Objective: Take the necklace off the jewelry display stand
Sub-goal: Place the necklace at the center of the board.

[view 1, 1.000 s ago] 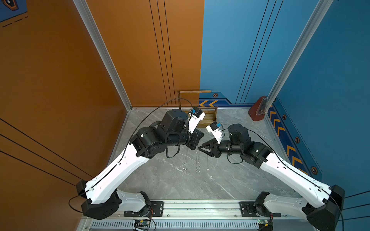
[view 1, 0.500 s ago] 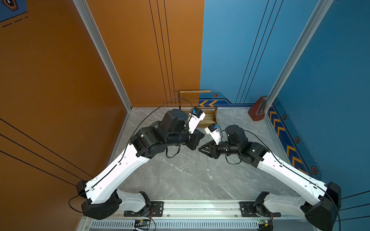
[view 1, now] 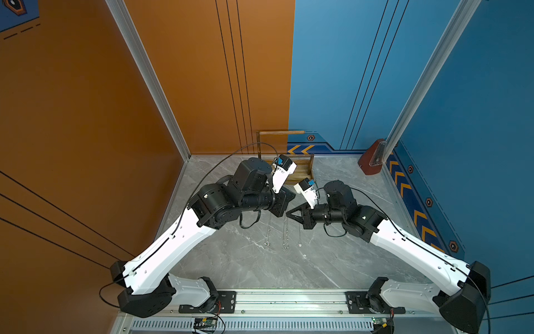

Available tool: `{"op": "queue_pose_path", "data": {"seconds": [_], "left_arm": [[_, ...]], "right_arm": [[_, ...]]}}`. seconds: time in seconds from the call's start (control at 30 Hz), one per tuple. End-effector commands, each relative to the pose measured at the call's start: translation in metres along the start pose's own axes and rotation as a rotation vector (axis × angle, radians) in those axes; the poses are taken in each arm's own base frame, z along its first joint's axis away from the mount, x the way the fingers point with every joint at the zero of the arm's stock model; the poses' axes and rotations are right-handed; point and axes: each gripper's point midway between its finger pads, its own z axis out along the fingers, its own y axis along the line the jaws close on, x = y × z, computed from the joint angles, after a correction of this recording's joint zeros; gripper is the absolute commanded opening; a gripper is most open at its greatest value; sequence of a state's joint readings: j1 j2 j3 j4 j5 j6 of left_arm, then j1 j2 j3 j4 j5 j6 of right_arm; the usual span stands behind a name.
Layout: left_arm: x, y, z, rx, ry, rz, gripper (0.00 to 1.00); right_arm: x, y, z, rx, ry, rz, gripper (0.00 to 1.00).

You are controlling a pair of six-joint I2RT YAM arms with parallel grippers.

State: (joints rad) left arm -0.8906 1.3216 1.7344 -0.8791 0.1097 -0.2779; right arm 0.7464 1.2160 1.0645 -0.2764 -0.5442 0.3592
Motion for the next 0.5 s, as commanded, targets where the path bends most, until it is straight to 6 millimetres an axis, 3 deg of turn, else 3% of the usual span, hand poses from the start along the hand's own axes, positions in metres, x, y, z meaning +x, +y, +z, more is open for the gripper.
{"op": "queue_pose_path", "data": {"seconds": [0.0, 0.17, 0.3, 0.47], "left_arm": [[0.0, -0.007, -0.006, 0.03, -0.016, 0.001, 0.0], [0.0, -0.007, -0.006, 0.032, -0.018, 0.003, 0.0], [-0.001, -0.007, -0.006, 0.029, -0.019, 0.005, 0.0], [0.001, -0.008, -0.004, 0.036, -0.011, 0.002, 0.0]], "right_arm": [[0.001, -0.004, 0.002, 0.02, -0.01, -0.002, 0.02], [-0.002, -0.008, -0.001, 0.047, -0.029, -0.004, 0.01], [-0.004, -0.015, -0.007, 0.095, -0.058, -0.006, 0.16], [-0.005, -0.02, -0.014, 0.122, -0.077, -0.005, 0.21]]}}
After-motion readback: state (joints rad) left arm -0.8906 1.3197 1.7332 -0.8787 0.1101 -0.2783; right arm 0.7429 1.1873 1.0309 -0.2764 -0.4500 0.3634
